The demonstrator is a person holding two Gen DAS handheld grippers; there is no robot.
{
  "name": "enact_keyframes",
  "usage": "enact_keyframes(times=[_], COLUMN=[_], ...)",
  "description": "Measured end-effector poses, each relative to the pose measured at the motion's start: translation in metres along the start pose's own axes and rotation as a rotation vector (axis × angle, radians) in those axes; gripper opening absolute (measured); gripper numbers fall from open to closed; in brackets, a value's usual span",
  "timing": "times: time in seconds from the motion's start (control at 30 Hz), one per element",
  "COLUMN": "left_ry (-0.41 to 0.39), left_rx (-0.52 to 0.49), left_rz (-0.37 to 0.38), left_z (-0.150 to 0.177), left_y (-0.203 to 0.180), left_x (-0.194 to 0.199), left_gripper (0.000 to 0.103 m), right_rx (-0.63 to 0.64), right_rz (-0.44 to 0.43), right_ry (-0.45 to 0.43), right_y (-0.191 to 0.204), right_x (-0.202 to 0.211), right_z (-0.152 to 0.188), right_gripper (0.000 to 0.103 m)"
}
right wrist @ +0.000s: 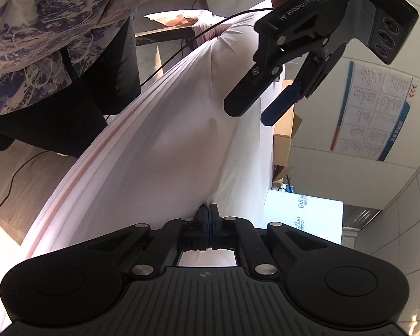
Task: Fold shopping bag
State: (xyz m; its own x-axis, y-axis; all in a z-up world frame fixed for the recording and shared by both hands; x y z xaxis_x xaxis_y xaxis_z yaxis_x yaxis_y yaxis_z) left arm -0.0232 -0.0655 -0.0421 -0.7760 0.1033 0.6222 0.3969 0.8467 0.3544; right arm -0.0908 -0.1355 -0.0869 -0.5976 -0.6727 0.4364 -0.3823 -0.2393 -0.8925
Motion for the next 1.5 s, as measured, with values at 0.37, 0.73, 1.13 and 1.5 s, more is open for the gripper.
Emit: enact_keyframes(times=[0.37, 0.73, 1.13, 1.5], left_ry=[-0.039, -0.092, 0.026, 0.090], left_rx=[-0.185, -0.324, -0.270, -0.262], left_rz=[-0.153, -0.195, -0.182, -0.014], left_z=[-0.002, -0.019, -0.004, -0.020], left_y=[-0.006, -0.020, 0.006, 0.033], left_x=[0.008, -0.006, -0.018, -0.015], left_gripper=[0.079, 0.079, 0.001, 0.001], right_rx=[-0.375, -0.539, -0.565, -0.538], right_rz=[-0.011, 0.073, 0.089, 0.055], right_ry=[-0.017, -0.025, -0.020, -0.052], right_y=[-0.063, -0.092, -0.095, -0.077], right_x=[0.004, 0.000, -0.007, 0.002], right_z=[-0.020, -0.006, 0.005, -0.005], right_gripper=[0.003, 0.003, 0.004, 0.057])
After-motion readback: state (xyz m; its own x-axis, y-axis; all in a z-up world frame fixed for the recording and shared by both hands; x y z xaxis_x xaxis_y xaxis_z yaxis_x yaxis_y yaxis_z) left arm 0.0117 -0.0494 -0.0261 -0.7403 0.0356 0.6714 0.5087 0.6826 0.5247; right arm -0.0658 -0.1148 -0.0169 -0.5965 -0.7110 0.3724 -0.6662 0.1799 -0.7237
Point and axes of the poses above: each gripper's, at about its wrist camera, not at the fingertips, and x roughly against the way its jaws point, y to its left, z to its underside, the point moved 9 cm from there along -x, roughly the way its jaws point, and after that the axes turned 12 degrees about -x, right-handed, at the moved point
